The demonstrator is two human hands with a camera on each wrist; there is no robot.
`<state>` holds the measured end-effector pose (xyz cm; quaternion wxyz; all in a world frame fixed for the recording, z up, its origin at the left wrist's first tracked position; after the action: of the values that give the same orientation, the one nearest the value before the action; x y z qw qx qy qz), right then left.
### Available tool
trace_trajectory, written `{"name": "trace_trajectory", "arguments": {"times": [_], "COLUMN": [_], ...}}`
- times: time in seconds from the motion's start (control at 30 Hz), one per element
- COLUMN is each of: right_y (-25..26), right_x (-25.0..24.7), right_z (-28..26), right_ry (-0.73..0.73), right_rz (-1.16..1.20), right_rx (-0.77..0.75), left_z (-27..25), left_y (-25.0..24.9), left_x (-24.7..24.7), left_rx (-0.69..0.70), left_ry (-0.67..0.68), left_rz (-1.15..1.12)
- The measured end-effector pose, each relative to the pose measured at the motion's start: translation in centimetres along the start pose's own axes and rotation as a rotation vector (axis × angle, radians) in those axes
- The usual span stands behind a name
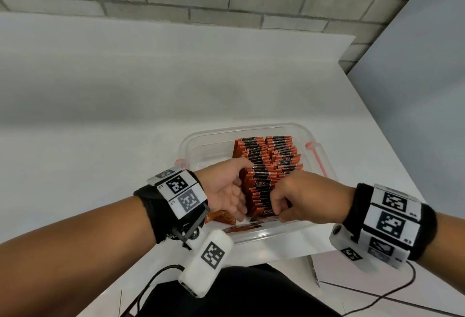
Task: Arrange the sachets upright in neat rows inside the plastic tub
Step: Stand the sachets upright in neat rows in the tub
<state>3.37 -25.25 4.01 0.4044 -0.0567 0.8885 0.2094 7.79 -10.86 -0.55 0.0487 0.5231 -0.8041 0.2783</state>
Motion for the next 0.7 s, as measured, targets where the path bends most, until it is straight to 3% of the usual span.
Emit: {"name": "trace_trajectory", "arguments": {"times": [0.4, 0.57, 0.6, 0.7], "right_y": [0.2, -0.9, -1.1, -1.5], "right_x": [0.6, -0.9, -0.9, -0.1], "right_z": [0.3, 0.1, 0.3, 1.0], "right_ry": [-0.058, -0.355, -0.332, -0.075], "right_rz": [0.047, -0.077, -0.122, -0.206], "right_rx": [-0.006, 0.062, 0.089, 0.136], "left_z": [-0.8, -1.0, -1.1, -0.8], "left_y": [0.0, -0.5, -0.7, -0.8], "left_x": [0.2, 0.1, 0.1, 0.1], "left_rx": [0.05, 0.107, 0.122, 0.151], "left_ry": [-0.006, -0.017, -0.017, -0.011], "left_rz": [-0.077, -0.063, -0.061, -0.079]}}
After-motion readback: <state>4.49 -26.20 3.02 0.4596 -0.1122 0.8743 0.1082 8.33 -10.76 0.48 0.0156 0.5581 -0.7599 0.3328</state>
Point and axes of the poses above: each hand's wrist, its own z-axis towards the middle knuckle, its own x-axis out of the palm, y = z × x, the point moved 3 cm from there along z, towards the middle knuckle, and after that the axes turned 1 degree about y, right-handed, at the moved point
